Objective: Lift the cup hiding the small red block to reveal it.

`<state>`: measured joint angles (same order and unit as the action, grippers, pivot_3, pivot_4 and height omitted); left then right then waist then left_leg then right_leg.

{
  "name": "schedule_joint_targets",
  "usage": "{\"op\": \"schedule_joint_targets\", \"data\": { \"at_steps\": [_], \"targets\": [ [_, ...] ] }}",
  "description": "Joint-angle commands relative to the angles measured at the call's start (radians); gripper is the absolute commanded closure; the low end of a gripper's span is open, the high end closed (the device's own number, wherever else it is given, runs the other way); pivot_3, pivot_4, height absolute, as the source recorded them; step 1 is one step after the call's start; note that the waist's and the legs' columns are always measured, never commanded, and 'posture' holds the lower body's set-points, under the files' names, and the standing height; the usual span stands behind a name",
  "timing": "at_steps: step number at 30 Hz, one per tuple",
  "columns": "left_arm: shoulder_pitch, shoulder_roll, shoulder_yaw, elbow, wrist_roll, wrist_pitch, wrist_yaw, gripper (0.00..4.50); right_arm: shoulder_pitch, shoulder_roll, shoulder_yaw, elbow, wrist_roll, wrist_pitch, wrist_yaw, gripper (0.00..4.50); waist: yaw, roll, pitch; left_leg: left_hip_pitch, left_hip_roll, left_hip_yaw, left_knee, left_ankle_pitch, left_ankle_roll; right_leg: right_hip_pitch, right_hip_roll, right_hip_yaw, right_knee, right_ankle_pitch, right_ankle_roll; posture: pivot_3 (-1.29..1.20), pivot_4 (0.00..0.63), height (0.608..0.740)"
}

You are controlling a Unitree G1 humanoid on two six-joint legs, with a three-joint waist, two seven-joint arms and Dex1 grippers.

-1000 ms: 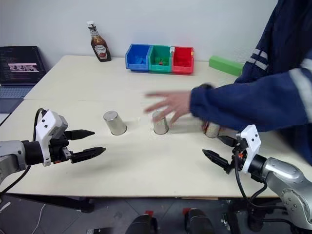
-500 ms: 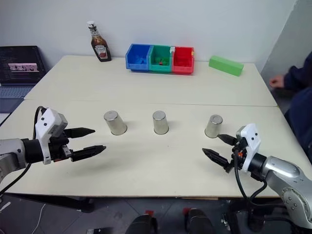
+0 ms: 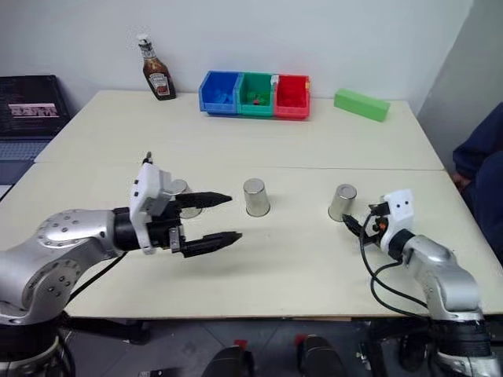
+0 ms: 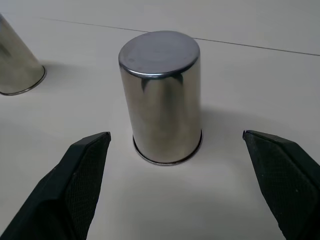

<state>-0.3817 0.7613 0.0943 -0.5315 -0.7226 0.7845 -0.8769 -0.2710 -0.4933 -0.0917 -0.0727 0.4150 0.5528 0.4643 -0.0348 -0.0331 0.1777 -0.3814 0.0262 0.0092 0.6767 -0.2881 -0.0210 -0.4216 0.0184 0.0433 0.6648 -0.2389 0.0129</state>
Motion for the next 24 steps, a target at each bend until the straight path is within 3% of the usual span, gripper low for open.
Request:
{"op": "schedule_joint_targets", "data": {
  "at_steps": [1, 11, 20, 24],
  "targets": [
    [-0.037, -0.012, -0.026, 0.009, 0.006, -0.032, -0.006, 0.04, -0.058, 0.033, 0.023, 0.064, -0.041, -0.077, 0.016, 0.0, 0.001, 0.0, 0.0, 0.0, 0.0, 0.0, 0.0, 0.0, 0.0, 0.0, 0.0, 0.0, 0.0, 0.0, 0.0, 0.0, 0.15, 0.74],
    [-0.047, -0.021, -0.084, 0.033, 0.042, -0.071, -0.03, 0.04, -0.16, 0.105, 0.018, 0.253, -0.108, -0.198, 0.016, 0.0, 0.003, 0.001, 0.0, -0.001, -0.002, 0.0, 0.0, 0.0, 0.0, 0.0, 0.001, 0.0, 0.0, 0.0, 0.0, 0.0, 0.15, 0.74],
    [-0.045, -0.025, -0.099, 0.055, 0.073, -0.1, -0.047, 0.0, -0.167, 0.113, -0.003, 0.248, -0.11, -0.242, 0.026, 1.77, 0.003, 0.001, 0.0, 0.0, -0.001, 0.0, 0.0, 0.0, 0.0, 0.0, 0.0, 0.0, 0.0, 0.0, 0.0, 0.0, 0.15, 0.74],
    [-0.044, -0.03, -0.101, 0.057, 0.076, -0.101, -0.048, 0.0, -0.165, 0.096, -0.017, 0.191, -0.112, -0.24, 0.016, 1.77, 0.003, 0.001, 0.0, 0.0, -0.001, 0.0, 0.0, 0.0, 0.0, 0.0, 0.0, 0.0, 0.0, 0.0, 0.0, 0.0, 0.15, 0.74]
  ]
}}
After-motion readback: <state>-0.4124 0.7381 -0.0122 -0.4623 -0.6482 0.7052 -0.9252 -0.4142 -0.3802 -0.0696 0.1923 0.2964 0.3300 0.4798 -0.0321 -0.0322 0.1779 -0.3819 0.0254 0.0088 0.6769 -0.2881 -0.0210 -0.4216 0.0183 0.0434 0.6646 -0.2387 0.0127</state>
